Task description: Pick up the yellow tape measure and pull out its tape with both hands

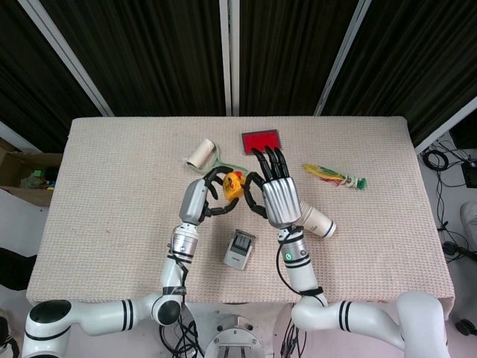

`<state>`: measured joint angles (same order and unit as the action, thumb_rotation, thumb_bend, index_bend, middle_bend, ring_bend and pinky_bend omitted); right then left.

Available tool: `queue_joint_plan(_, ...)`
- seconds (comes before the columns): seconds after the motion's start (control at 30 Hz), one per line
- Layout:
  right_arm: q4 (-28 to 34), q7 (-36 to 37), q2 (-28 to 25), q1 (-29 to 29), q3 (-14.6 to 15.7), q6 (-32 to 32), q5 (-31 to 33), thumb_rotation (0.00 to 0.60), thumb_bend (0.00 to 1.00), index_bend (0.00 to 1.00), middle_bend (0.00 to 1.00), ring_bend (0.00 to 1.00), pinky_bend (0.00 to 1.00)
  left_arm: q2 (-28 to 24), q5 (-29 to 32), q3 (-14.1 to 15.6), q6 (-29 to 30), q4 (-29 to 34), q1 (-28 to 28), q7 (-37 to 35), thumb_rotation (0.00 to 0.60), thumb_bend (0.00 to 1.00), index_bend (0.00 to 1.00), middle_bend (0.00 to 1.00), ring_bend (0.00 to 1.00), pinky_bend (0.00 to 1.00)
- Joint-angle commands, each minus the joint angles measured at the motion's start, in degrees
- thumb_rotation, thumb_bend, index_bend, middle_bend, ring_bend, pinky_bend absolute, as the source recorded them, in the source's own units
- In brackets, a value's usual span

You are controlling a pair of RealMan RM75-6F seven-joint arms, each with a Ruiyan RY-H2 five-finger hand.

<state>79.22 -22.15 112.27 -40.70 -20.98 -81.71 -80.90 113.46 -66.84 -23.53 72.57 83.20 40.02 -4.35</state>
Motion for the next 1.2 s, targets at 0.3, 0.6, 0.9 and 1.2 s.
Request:
queue_joint_plan(0.3, -0.3, 0.7, -0.2, -0.1, -0.1, 0.2, 0.2, 0.600, 0.48, 0.59, 0.15, 0.00, 0.00, 0.0, -0.6, 0.3, -0.4, 0.1, -0.2, -0.4, 0.600, 0.40, 0.63, 0.61, 0.54, 0.62)
queue_joint_plan(0.6, 0.0, 0.7, -1.1, -0.1, -0.7, -1.1, -0.8, 0.600, 0.49, 0.62, 0.16, 0.00, 0.00, -1.5, -1.0, 1.3, -0.9, 0.9, -1.4, -1.3, 0.600, 0.40, 0.63, 0.61, 0.54, 0.62)
queue_joint_plan(0.9, 2.9, 0.0, -4.4, 0.4, -2.5, -4.1, -2.9, 0.600, 0.49, 0.62, 0.16, 0.00, 0.00, -4.3, -1.9, 3.0, -1.4, 1.8, -3.3, -3.1, 0.600, 0.41, 0.63, 0.61, 0.54, 0.62)
queue_joint_plan(1.2, 9.5, -0.4, -11.2, 2.6, -6.2, -8.6, -4.5, 0.600, 0.49, 0.62, 0.16, 0.00, 0.00, -11.3, -5.9, 7.6, -4.0, -0.5, -7.4, -13.7, 0.600, 0.42, 0.64, 0.61, 0.55, 0.63)
